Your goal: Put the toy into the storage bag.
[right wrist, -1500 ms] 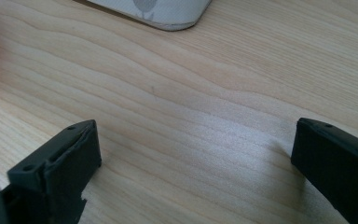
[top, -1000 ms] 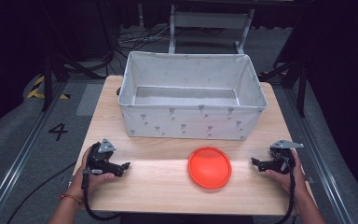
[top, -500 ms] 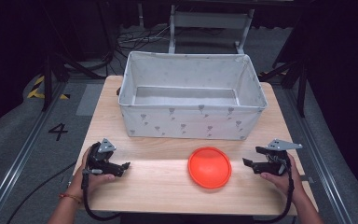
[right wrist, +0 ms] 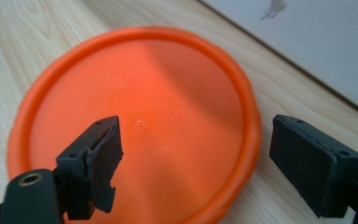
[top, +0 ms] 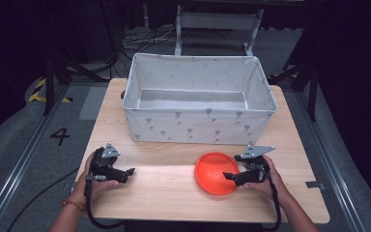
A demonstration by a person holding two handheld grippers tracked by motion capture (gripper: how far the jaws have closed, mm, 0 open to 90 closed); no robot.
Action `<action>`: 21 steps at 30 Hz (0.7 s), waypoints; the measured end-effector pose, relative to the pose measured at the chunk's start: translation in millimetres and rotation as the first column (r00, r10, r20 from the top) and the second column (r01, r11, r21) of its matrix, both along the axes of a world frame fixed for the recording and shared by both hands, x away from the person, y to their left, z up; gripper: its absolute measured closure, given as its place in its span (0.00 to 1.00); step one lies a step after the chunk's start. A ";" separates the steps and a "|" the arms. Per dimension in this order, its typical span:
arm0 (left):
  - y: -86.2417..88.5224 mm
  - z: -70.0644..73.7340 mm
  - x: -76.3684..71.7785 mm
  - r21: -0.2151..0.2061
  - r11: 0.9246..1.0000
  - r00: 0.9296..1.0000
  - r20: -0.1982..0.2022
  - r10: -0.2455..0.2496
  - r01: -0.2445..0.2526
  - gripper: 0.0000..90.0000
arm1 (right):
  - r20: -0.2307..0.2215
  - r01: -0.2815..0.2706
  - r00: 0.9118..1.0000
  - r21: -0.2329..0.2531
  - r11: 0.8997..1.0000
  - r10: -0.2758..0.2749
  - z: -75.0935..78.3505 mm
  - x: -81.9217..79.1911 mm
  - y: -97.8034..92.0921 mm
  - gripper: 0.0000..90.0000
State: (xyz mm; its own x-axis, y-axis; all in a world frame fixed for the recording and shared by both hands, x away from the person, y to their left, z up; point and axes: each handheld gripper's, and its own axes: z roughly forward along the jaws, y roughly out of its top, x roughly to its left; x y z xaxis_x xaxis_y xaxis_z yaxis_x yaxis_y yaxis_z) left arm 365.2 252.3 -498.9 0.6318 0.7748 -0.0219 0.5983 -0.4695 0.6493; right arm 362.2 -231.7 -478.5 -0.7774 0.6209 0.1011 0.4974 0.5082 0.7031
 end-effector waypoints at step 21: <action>-0.2 0.0 -0.5 0.000 1.000 1.000 -0.004 0.003 -0.003 0.00 | -0.020 0.003 1.000 -0.062 0.998 -0.004 -15.4 2.7 14.1 0.21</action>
State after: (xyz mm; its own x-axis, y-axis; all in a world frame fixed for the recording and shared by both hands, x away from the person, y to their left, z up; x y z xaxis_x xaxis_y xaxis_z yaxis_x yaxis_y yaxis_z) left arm 364.7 252.1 -498.9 0.6297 0.7765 -0.0242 0.6022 -0.4682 0.6466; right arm 365.0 -217.6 -493.9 -0.7734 0.6291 0.0778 0.5127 0.5487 0.6604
